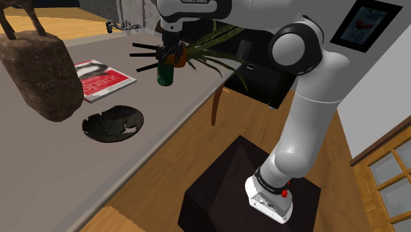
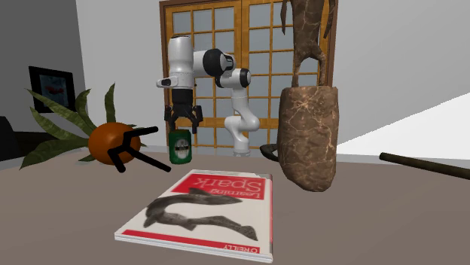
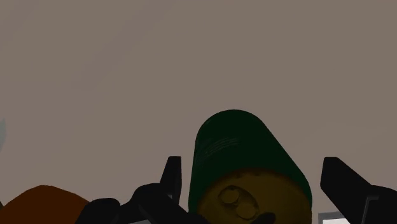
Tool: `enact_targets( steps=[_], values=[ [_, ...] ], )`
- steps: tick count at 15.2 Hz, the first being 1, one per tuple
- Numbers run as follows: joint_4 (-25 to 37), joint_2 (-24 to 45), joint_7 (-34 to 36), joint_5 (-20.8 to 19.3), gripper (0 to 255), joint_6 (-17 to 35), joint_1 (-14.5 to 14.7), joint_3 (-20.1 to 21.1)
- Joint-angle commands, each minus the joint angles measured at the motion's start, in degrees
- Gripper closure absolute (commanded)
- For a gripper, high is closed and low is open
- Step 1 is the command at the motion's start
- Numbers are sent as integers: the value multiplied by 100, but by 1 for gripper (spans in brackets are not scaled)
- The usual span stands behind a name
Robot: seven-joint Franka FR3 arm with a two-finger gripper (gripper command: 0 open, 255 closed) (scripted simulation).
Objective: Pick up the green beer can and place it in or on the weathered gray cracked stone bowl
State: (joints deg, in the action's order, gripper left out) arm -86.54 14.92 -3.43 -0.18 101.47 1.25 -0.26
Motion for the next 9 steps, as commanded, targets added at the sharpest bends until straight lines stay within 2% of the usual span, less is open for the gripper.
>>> enact_targets(
  steps=[1,5,6,9],
  values=[
    [-12,0,3,0,0,14,1,1],
    [-11,0,2,0,0,13,1,1],
    [-11,0,2,0,255,13,1,1],
    [-13,-4,5,0,255,12,3,2]
  ],
)
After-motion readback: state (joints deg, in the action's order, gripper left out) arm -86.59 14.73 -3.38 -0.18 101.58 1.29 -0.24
